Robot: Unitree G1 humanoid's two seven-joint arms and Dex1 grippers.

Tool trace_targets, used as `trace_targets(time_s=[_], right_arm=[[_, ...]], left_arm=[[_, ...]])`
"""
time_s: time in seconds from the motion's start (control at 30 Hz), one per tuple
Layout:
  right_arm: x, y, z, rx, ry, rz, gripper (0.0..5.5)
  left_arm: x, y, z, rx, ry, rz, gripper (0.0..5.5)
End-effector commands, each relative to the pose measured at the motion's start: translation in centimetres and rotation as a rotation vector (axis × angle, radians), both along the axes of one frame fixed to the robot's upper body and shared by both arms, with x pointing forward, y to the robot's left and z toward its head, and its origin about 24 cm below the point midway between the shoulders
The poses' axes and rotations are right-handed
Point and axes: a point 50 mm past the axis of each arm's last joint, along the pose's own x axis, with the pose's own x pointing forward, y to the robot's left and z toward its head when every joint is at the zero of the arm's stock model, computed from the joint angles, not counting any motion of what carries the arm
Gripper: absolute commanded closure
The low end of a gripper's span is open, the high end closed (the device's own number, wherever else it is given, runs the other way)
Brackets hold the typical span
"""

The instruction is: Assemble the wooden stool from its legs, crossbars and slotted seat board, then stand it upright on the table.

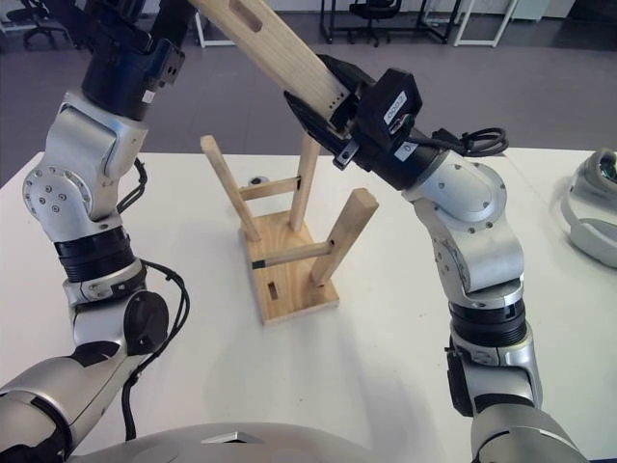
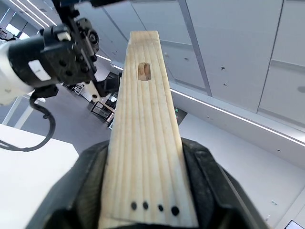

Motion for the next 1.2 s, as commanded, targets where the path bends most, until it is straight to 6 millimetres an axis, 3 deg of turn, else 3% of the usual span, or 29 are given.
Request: trace_targets(time_s=[0.03,0.53,0.63,0.7,0.73,0.8,0.87,0.93,1.0,1.1,1.2], right_arm=[[-0.1,0.0,-0.4,-0.026,0.014,0.006,3.42],[-0.3,0.1,0.0,-0.051,-0.073,-0.015,3.42],[-0.2,0.5,-0.4,-0.076,-0.064,-0.011,2.66],[-0.3,0.5,-0.7,-0.078,-0.039,-0.011,2.23],[-0.4,0.1,-0.5,-0.029,-0.01,-0.013,2.17],[0.0,-1.8,0.5,0.129,0.066,-0.063,2.17],[1.3,-5.0,0.3,0.236,0.195,-0.229,2.17],[2.4,-7.9,-2.5,0.269,0.425,-0.407,2.17],[2.5,-9.4,-7.4,0.175,0.652,-0.526,2.17],[1.0,-8.8,-15.0,0.0,0.863,-0.535,2.17],[-0.5,-7.4,-20.6,-0.152,0.935,-0.51,2.17]], left_arm=[[-0.1,0.2,0.3,0.017,0.004,0.017,1.62],[0.6,0.5,-2.1,0.03,0.108,0.092,4.15],[0.4,0.6,-2.2,0.036,0.111,0.116,4.48],[0.5,1.8,-2.4,0.032,0.126,0.191,4.48],[0.3,3.5,-2.4,0.022,0.123,0.265,4.48],[-1.1,6.8,-2.4,0.013,0.104,0.377,4.48],[-3.2,8.2,-3.3,0.069,0.097,0.424,4.48],[-5.1,9.0,-4.7,0.142,0.111,0.442,4.48],[-6.2,9.6,-6.2,0.256,0.145,0.487,4.48],[-6.7,9.3,-10.2,0.421,0.276,0.583,4.48],[-7.5,7.4,-14.5,0.455,0.442,0.606,4.49]])
